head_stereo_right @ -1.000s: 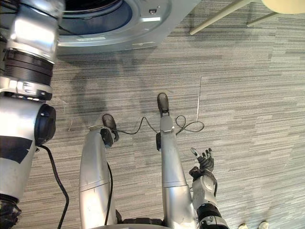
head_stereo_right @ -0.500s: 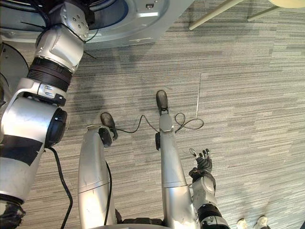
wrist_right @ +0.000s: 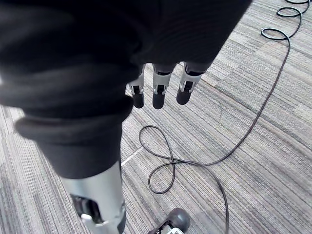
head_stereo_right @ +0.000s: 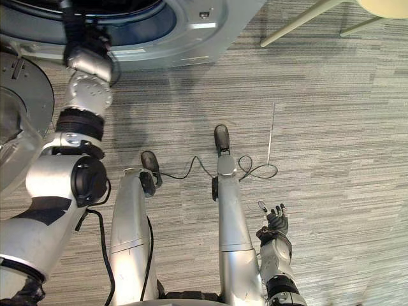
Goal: Pick up the laundry basket with both hands and put the clothes into the washing machine.
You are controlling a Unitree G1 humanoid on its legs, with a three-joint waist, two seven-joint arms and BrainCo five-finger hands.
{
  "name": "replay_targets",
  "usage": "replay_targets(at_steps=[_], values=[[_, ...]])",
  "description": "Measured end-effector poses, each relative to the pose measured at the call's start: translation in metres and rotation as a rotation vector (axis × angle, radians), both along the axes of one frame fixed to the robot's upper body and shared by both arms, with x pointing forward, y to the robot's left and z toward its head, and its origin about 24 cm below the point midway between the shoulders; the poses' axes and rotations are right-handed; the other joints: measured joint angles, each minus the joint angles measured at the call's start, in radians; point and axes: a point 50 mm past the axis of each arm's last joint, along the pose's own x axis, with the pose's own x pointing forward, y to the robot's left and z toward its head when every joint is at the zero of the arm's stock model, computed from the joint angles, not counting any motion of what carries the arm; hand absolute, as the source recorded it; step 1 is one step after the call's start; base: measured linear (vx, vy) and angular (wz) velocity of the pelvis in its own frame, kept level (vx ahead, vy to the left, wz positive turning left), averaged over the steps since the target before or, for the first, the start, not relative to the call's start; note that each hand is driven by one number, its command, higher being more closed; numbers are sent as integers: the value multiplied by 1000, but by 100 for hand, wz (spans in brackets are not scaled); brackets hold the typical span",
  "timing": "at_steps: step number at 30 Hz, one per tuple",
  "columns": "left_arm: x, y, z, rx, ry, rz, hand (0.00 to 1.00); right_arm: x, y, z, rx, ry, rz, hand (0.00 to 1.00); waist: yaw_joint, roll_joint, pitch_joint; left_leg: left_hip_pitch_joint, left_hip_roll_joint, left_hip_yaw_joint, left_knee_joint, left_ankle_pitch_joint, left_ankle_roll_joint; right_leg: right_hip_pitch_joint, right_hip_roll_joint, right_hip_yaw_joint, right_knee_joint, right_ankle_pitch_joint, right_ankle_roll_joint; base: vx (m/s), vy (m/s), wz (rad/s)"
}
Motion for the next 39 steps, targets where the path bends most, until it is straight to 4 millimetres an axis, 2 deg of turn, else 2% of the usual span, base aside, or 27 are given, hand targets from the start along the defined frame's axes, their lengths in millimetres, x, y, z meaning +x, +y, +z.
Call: replay_targets(at_steps=[1, 3, 4, 5, 7, 8, 10, 11, 12, 14, 16, 17, 18, 19, 22, 23, 24, 27, 28, 31, 33, 37, 39], values=[[0, 7, -18, 21, 38, 31, 0, 0, 1, 0, -4, 0, 6, 0, 0, 0, 0, 10, 2, 1, -1, 1, -1, 6, 1, 0, 6, -1, -2, 42, -21, 0], [-1, 8, -36, 51, 69, 43, 0, 1, 1, 0, -12, 1, 14, 0, 1, 0, 0, 22, 1, 3, -1, 1, -2, 13, 0, 0, 17, -6, -8, 39, -12, 11], [-4, 1, -67, 110, 132, 51, 0, 1, 3, 1, -25, 3, 35, 0, 1, 0, 0, 51, -3, 5, -5, 1, -2, 34, -5, 0, 35, -21, -13, 31, -7, 16], [-4, -1, -71, 116, 140, 49, 0, 1, 3, 1, -27, 3, 36, 0, 2, 0, 0, 57, -4, 5, -6, 1, -2, 37, -7, -1, 39, -24, -15, 43, -5, 28], [-14, -16, -126, 216, 266, 49, 0, 2, 4, 1, -38, 8, 51, 0, 1, 0, 0, 123, -23, 7, -35, 3, -4, 79, -34, 1, 66, -53, -20, 66, -11, 35], [-18, -18, -143, 230, 310, 47, 0, 2, 5, 0, -36, 8, 52, 0, 1, 1, 0, 147, -32, 9, -47, 3, -5, 96, -38, 1, 68, -58, -22, 75, -15, 32], [-43, -27, -218, 176, 477, -21, 0, 0, 10, -4, -30, 31, 64, 0, 2, 2, -1, 259, -56, 15, -106, 14, -13, 183, -57, 1, 62, -79, -31, 116, -32, 34], [-56, -30, -244, 154, 535, -51, 0, -2, 10, -6, -29, 49, 68, 0, 3, 2, -1, 309, -68, 19, -135, 20, -17, 222, -68, -1, 60, -88, -32, 127, -47, 35], [-67, -32, -262, 154, 576, -70, 0, -3, 10, -8, -29, 58, 71, 0, 3, 3, -2, 345, -74, 21, -155, 24, -19, 250, -74, -1, 57, -93, -36, 105, -58, 31], [-112, -41, -327, 146, 761, -143, 0, -11, 8, -16, -28, 116, 73, 0, 4, 36, -29, 480, -89, 31, -241, 42, -25, 374, -96, -16, 14, -104, -46, 144, -79, 30], [-144, -46, -361, 132, 884, -177, 0, -18, 3, -22, -34, 153, 69, 0, 5, 56, -64, 565, -106, 36, -309, 60, -29, 447, -115, -22, -21, -104, -46, 124, -54, 26], [-171, -47, -383, 124, 960, -193, 0, -25, 3, -27, -39, 191, 84, 0, 6, 67, -92, 640, -119, 43, -373, 81, -27, 510, -128, -25, -55, -105, -47, 195, -70, 27], [-189, -46, -396, 125, 1006, -215, 0, -34, 4, -33, -48, 230, 106, 0, 10, 79, -117, 723, -126, 55, -442, 101, -28, 581, -141, -29, -94, -104, -48, 182, -59, 20], [-200, -46, -404, 118, 1041, -227, 0, -39, 4, -36, -50, 249, 122, 0, 11, 83, -134, 763, -130, 59, -474, 111, -30, 616, -145, -30, -113, -103, -49, 186, -58, 13], [-262, -33, -436, 56, 1225, -190, 0, -77, 9, -56, -27, 367, 160, 0, 7, 93, -277, 937, -137, 64, -661, 161, -39, 786, -168, -72, -271, -90, -62, 235, -35, 13], [-271, -32, -439, 54, 1251, -187, 0, -85, 9, -60, -20, 392, 161, 0, 6, 94, -301, 972, -139, 65, -697, 173, -40, 821, -174, -83, -302, -84, -62, 285, 4, 22], [-288, -30, -446, 56, 1304, -186, 0, -104, 8, -68, -10, 453, 167, 0, 6, 93, -359, 1037, -140, 66, -774, 198, -40, 889, -178, -98, -368, -72, -61, 249, 22, 21], [-307, -30, -453, 41, 1370, -187, 0, -122, 12, -76, -4, 525, 212, 0, 10, 88, -442, 1118, -141, 66, -887, 239, -51, 988, -184, -120, -485, -38, -59, 185, 22, 15], [-311, -31, -454, 33, 1387, -194, 0, -126, 13, -78, -5, 551, 233, 0, 10, 87, -463, 1152, -141, 66, -926, 252, -50, 1032, -186, -130, -534, -14, -56, 201, 21, 15], [-314, -34, -456, 24, 1397, -218, 0, -134, 17, -83, 28, 583, 266, 0, 27, 90, -491, 1228, -144, 66, -984, 265, -53, 1128, -190, -142, -636, 18, -54, 182, 32, 8], [-313, -36, -456, 63, 1402, -254, 0, -136, 17, -84, 30, 607, 285, 0, 28, 91, -509, 1259, -147, 54, -998, 265, -53, 1175, -190, -160, -680, 28, -54, 132, 15, 18], [-310, -40, -456, 142, 1409, -322, 0, -133, 19, -86, 11, 633, 353, 0, 28, 91, -510, 1287, -158, 4, -997, 266, -53, 1257, -200, -212, -724, 30, -53, 81, 4, 43], [-305, -42, -455, 203, 1401, -367, 0, -128, 24, -86, -21, 651, 441, 0, 29, 88, -508, 1275, -166, -53, -985, 275, -54, 1285, -205, -267, -728, 29, -54, -5, 4, 66]])
